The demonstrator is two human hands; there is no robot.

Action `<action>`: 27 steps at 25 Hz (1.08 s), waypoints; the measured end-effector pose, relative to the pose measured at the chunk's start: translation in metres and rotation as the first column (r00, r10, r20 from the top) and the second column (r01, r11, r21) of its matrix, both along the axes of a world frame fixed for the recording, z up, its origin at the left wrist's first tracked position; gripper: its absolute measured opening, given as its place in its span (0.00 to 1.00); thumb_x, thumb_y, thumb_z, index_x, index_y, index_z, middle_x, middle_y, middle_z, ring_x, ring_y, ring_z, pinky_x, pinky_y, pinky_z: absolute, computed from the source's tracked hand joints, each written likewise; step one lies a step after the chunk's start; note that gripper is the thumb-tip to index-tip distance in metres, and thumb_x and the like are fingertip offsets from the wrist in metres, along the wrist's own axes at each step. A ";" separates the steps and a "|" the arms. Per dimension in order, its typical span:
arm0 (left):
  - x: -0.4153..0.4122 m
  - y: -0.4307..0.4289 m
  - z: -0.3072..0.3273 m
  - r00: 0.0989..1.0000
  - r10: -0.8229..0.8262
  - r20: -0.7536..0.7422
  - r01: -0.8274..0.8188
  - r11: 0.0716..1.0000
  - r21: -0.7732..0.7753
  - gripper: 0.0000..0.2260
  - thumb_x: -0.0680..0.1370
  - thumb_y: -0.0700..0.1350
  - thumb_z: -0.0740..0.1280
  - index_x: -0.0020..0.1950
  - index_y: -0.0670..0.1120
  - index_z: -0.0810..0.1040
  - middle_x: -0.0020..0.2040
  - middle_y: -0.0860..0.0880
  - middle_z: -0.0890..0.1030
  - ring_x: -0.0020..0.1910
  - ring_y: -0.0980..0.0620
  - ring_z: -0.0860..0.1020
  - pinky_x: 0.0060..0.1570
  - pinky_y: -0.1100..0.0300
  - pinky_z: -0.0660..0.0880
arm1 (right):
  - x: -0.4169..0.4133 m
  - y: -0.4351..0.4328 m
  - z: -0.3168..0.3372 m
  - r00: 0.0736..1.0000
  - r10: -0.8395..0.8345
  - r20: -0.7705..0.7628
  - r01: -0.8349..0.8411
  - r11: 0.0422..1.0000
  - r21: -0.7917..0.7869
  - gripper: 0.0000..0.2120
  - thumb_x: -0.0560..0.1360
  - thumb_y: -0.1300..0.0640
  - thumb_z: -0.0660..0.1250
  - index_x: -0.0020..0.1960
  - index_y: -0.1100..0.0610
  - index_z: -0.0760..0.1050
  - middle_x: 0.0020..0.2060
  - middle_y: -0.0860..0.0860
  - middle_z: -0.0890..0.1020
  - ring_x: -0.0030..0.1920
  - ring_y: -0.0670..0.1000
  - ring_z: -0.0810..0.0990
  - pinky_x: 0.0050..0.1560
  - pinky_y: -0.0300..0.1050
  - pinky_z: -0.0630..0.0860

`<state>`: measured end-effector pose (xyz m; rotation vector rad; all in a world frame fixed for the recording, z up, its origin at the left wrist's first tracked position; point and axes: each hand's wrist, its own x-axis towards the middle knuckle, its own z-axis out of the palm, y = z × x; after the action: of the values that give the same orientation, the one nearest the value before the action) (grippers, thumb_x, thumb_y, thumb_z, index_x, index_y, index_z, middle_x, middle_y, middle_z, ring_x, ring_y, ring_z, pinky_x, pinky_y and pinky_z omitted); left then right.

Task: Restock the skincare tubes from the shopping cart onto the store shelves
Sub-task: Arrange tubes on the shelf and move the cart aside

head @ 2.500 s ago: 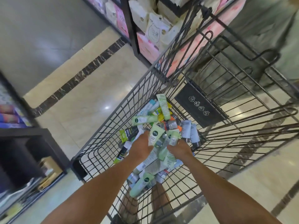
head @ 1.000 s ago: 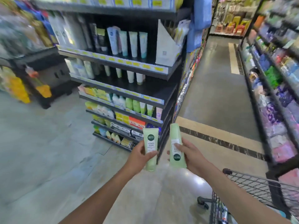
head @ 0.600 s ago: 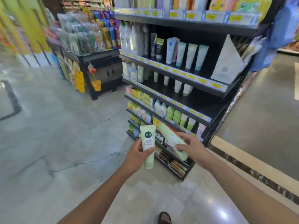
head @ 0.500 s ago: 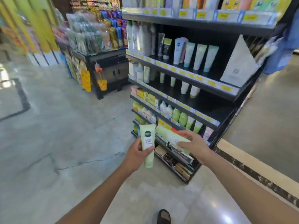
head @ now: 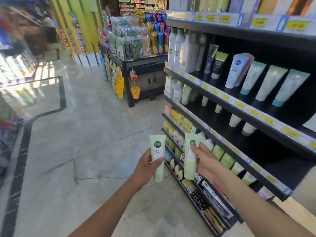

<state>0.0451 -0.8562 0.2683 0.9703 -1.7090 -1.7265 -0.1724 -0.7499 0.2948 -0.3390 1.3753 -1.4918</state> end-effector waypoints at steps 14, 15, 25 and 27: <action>-0.011 -0.224 -0.008 0.989 -0.122 -0.082 0.126 0.991 0.046 0.09 0.82 0.38 0.68 0.62 0.45 0.76 0.47 0.46 0.85 0.46 0.38 0.84 0.45 0.48 0.84 | 0.008 -0.218 -0.031 0.996 -0.055 -0.077 0.059 0.997 0.045 0.19 0.74 0.71 0.72 0.63 0.60 0.76 0.59 0.63 0.82 0.56 0.58 0.84 0.53 0.51 0.82; -0.014 -0.237 -0.005 0.985 -0.151 -0.082 0.156 0.987 0.046 0.09 0.82 0.38 0.68 0.62 0.45 0.76 0.47 0.46 0.85 0.46 0.38 0.85 0.45 0.48 0.84 | 0.009 -0.226 -0.032 0.993 -0.084 -0.077 0.087 0.995 0.043 0.20 0.74 0.70 0.72 0.64 0.59 0.76 0.59 0.62 0.82 0.56 0.58 0.84 0.54 0.52 0.82; -0.091 -0.316 -0.011 0.922 -0.384 -0.049 0.386 0.920 0.065 0.11 0.82 0.41 0.69 0.63 0.47 0.76 0.52 0.47 0.86 0.50 0.38 0.86 0.51 0.43 0.84 | -0.032 -0.249 -0.032 0.873 -0.311 -0.376 0.354 0.934 0.049 0.17 0.74 0.60 0.77 0.60 0.50 0.81 0.56 0.47 0.86 0.57 0.51 0.84 0.60 0.54 0.80; -0.114 -0.328 -0.016 0.910 -0.414 -0.020 0.415 0.909 0.049 0.11 0.82 0.41 0.70 0.64 0.47 0.76 0.54 0.46 0.86 0.51 0.40 0.86 0.53 0.43 0.83 | -0.050 -0.253 -0.033 0.815 -0.344 -0.466 0.411 0.910 0.047 0.17 0.73 0.59 0.78 0.59 0.46 0.81 0.54 0.43 0.86 0.56 0.48 0.84 0.58 0.53 0.81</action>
<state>-0.0690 -1.1838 0.2523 0.6453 -1.9794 -2.0428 -0.2222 -1.0024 0.2617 -0.3419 2.0087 -1.6878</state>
